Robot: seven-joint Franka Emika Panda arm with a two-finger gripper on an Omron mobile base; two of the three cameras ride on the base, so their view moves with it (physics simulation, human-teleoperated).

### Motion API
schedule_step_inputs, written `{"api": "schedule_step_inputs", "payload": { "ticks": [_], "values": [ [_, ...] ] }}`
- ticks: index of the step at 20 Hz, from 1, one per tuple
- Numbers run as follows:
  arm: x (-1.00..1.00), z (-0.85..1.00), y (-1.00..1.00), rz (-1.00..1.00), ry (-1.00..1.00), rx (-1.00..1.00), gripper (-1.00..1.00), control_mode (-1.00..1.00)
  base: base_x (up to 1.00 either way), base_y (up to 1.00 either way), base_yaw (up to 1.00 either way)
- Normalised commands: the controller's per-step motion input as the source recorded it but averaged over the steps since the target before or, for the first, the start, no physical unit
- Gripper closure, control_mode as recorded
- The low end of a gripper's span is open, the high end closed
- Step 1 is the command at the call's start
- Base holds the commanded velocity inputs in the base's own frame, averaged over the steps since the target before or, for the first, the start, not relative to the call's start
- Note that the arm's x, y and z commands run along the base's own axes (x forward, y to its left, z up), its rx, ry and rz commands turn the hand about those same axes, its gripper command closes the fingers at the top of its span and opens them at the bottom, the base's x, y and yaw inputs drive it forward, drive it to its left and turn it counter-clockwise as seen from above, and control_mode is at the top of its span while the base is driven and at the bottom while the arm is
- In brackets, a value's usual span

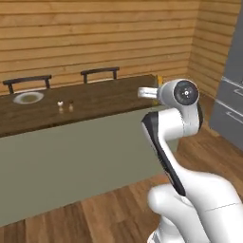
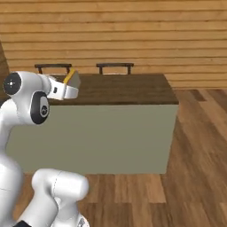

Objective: Start the toaster. Once the lever pops up, take the bread to the plate on the dining counter.

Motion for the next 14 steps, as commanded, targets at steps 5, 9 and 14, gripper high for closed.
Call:
{"api": "schedule_step_inputs", "payload": {
  "ticks": [5, 9, 14],
  "values": [
    [0.00, 0.00, 0.00, 0.00, 0.00, 0.00, 1.00, 1.00, 0.98, 0.51, 0.50],
    [0.00, 0.00, 0.00, 0.00, 0.00, 0.00, 1.00, 1.00, 0.83, -0.22, 0.19],
    [0.00, 0.00, 0.00, 0.00, 0.00, 0.00, 1.00, 1.00, 0.30, -1.00, -0.18]
  ]
}}
